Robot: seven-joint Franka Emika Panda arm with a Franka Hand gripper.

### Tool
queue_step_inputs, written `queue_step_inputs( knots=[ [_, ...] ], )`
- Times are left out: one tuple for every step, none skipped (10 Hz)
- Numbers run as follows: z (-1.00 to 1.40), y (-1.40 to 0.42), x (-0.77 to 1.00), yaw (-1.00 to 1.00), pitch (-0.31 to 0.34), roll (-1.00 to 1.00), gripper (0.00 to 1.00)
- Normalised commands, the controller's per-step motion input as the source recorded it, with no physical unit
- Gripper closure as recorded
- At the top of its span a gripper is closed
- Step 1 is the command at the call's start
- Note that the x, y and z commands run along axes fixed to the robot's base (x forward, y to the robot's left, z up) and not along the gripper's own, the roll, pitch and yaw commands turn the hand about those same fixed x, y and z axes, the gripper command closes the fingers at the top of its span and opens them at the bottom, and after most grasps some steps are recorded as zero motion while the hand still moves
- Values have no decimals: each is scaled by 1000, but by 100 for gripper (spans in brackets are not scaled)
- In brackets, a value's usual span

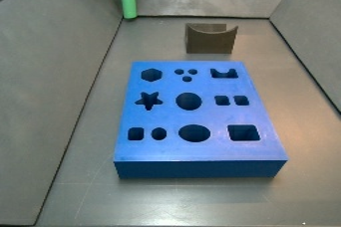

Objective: Pick up the oval object. Move up. Move to above the board. Insert the oval object.
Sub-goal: Move up, then move to above the board.

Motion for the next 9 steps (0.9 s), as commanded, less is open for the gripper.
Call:
queue_step_inputs(
  knots=[
    [587, -16, -70, -32, 52, 46, 100],
    [473, -13, -58, -26, 70, 70, 100],
    [328, -10, -41, 1, 82, 85, 100],
    [258, -9, -36, 12, 90, 86, 100],
    [1000, -469, 176, 41, -60, -520, 100],
    [1000, -478, 185, 45, -58, -502, 100],
    [1000, -395, 164, 44, -37, -419, 100],
    [1000, -309, 149, 39, 5, -302, 100],
    [976, -266, 142, 33, 35, -220, 100]
  ],
)
